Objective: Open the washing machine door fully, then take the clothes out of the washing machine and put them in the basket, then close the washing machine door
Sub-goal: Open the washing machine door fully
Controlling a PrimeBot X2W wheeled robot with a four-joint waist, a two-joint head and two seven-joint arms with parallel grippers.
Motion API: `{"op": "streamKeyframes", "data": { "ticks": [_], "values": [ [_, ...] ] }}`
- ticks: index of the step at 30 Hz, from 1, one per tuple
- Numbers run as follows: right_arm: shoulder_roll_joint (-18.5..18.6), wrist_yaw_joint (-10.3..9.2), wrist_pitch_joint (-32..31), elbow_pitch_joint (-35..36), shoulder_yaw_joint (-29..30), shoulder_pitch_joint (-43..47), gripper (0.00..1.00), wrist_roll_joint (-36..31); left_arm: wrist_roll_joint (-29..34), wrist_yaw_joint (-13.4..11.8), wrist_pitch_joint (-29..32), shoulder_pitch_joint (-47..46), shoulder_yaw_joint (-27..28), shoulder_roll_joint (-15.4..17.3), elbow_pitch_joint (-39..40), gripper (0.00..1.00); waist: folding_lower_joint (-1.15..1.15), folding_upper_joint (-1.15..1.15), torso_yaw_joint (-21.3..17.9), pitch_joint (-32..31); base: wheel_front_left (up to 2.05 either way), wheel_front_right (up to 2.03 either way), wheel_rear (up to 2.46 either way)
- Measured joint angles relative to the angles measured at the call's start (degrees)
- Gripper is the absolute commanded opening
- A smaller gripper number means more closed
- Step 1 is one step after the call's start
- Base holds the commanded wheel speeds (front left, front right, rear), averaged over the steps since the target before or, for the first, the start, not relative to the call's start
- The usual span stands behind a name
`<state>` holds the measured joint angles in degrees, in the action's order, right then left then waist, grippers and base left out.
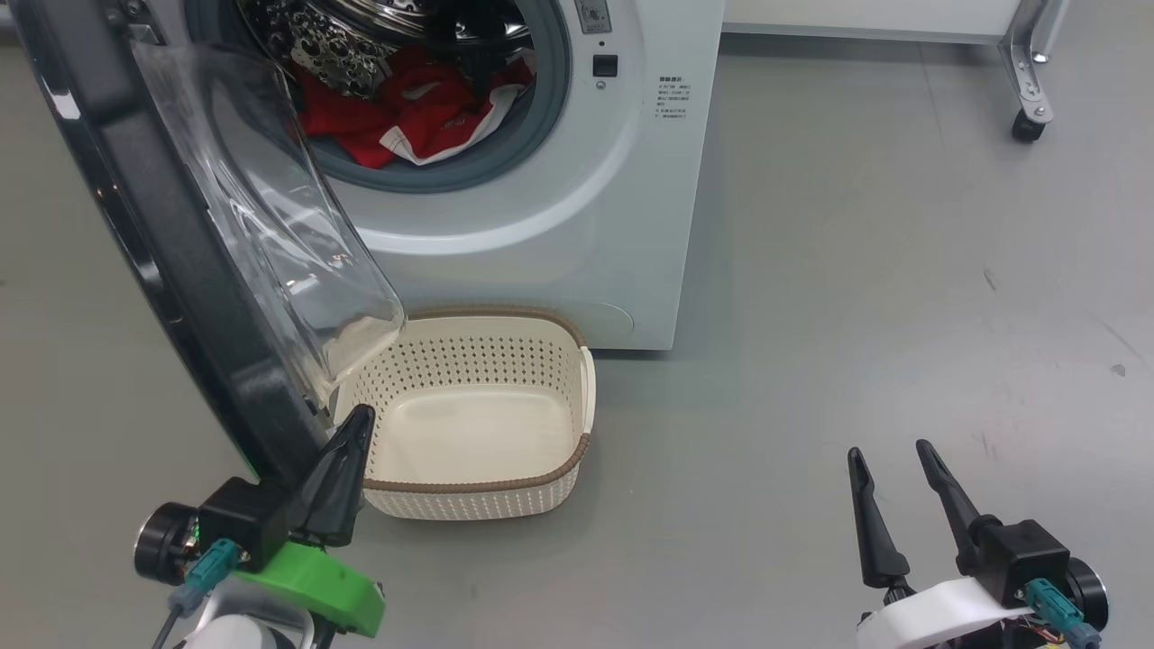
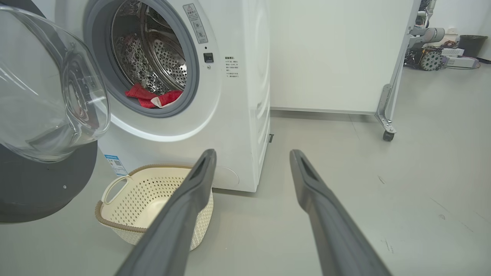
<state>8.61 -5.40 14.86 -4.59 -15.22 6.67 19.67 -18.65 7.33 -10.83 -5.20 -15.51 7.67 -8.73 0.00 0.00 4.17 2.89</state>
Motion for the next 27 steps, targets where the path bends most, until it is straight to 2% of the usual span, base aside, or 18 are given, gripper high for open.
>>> {"op": "streamKeyframes", "data": {
  "ticks": [14, 27],
  "values": [
    [-0.99, 0.74, 0.00, -0.71, 0.97, 0.00, 1.00, -0.65, -0.36, -0.49, -0.91, -0.81, 1.11, 0.05, -5.06, 0.00, 0.00, 0.00, 0.03, 0.02, 0.00, 0.00, 0.00],
    [-1.13, 1.31, 0.00, -1.24, 2.31, 0.48, 1.00, -0.66, -0.51, -0.46, -1.87, -2.21, 0.63, -0.81, -7.76, 0.00, 0.00, 0.00, 3.76, -0.68, 0.00, 0.00, 0.00]
  ]
}}
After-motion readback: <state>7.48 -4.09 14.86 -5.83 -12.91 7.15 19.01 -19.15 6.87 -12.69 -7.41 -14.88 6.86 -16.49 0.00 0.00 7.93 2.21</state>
